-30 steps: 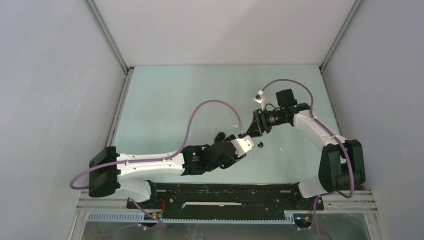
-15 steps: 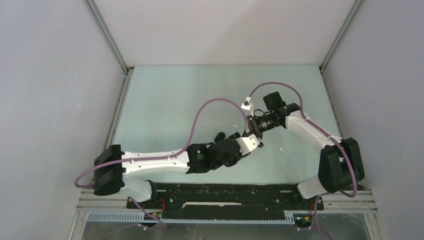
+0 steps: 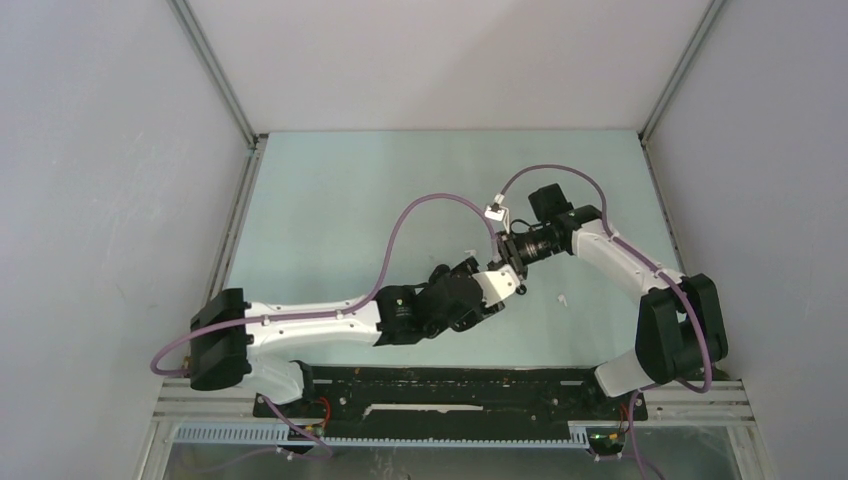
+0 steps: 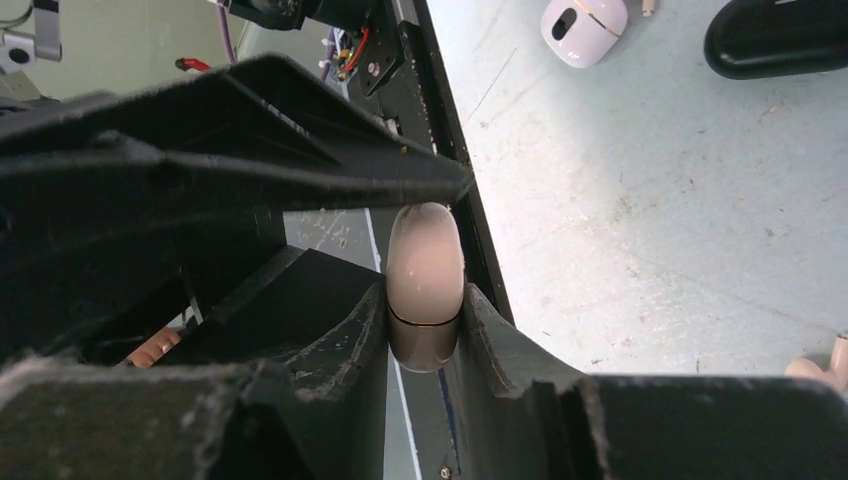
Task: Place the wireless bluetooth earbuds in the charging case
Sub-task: Pick up the charging case at the center of the board.
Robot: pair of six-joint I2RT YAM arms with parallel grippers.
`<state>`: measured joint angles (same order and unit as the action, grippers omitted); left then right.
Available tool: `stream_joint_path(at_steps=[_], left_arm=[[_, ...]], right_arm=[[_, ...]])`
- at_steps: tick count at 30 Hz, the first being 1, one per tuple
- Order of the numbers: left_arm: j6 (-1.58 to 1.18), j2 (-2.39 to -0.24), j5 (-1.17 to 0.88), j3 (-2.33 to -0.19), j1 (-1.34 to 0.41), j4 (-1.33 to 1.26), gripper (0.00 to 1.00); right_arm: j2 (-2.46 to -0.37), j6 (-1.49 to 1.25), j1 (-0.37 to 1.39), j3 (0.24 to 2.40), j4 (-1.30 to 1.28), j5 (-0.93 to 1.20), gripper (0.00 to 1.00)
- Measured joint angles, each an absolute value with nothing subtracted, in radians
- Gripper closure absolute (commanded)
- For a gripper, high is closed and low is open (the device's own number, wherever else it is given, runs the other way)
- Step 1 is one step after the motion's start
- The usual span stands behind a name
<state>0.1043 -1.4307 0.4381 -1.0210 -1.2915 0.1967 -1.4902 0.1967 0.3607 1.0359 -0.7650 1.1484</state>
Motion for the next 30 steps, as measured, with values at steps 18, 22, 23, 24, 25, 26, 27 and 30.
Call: stream_joint_path(at_steps=[18,22,23,24,25,26,27,30], left_arm=[[-0.386,-1.002,0.025,-0.619,-0.946,-0.299,0.30],[-0.533,-1.000,-0.094,-0.516,-0.888,-0.496,0.36],[-0.559,-1.001,-0.114,-0.501,-0.883,-0.532,0.37],[-0.585,-1.002,-0.133,-0.485,-0.882,-0.577,0.38],[-0.612,-1.002,-0.149,-0.472,-0.881,-0.624,0.39],[-0.635,-1.006,-0.165,-0.460,-0.881,-0.673,0.40],[-0.659,-1.015,-0.184,-0.451,-0.881,-0.727,0.41],[-0.712,-1.059,-0.229,-0.443,-0.880,-0.850,0.44]], right_arm=[[-1.311,0.233,0.227,1.063,-0.723,1.241,1.00],[-1.214,0.156,0.227,1.051,-0.587,1.257,1.00],[-1.192,0.136,0.227,1.041,-0.549,1.261,1.00],[-1.166,0.110,0.227,1.027,-0.507,1.266,1.00],[-1.142,0.084,0.227,1.011,-0.467,1.273,1.00],[-1.122,0.061,0.227,0.995,-0.432,1.280,1.00],[-1.107,0.040,0.227,0.983,-0.403,1.287,1.00],[-1.097,0.003,0.227,0.965,-0.354,1.295,1.00]])
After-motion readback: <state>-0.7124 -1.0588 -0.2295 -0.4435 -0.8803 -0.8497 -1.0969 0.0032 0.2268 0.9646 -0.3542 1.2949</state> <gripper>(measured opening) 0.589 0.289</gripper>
